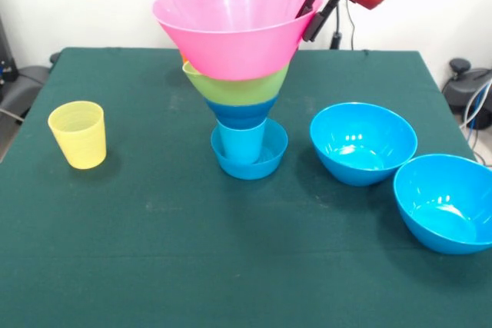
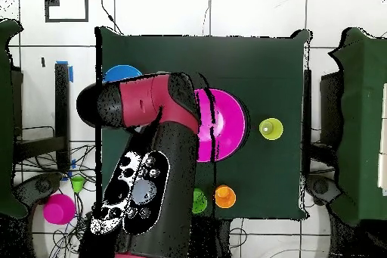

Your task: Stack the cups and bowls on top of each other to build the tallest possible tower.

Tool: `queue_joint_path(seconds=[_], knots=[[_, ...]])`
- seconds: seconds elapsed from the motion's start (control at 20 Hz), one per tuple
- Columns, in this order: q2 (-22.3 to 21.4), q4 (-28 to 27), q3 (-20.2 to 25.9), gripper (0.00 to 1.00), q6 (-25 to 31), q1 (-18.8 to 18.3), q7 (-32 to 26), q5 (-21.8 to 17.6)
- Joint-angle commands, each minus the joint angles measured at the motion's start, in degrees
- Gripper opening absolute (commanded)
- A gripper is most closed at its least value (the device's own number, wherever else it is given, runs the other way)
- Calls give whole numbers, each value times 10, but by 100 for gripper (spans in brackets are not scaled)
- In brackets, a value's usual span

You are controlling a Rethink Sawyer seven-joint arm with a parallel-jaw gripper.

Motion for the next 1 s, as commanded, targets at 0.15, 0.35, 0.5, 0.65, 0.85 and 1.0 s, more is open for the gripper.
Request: queue_joint_path(seconds=[0.15, 0.35, 0.5, 0.65, 0.85, 1.0], knots=[[14, 19, 10, 0, -18, 15, 107, 10], [9, 30, 4, 0, -25, 17, 107, 12], [6, 36, 1, 0, -28, 18, 107, 14], [1, 51, -3, 0, -33, 21, 112, 18], [-6, 74, -8, 0, -45, 24, 120, 26], [-7, 84, -14, 0, -50, 27, 122, 29]])
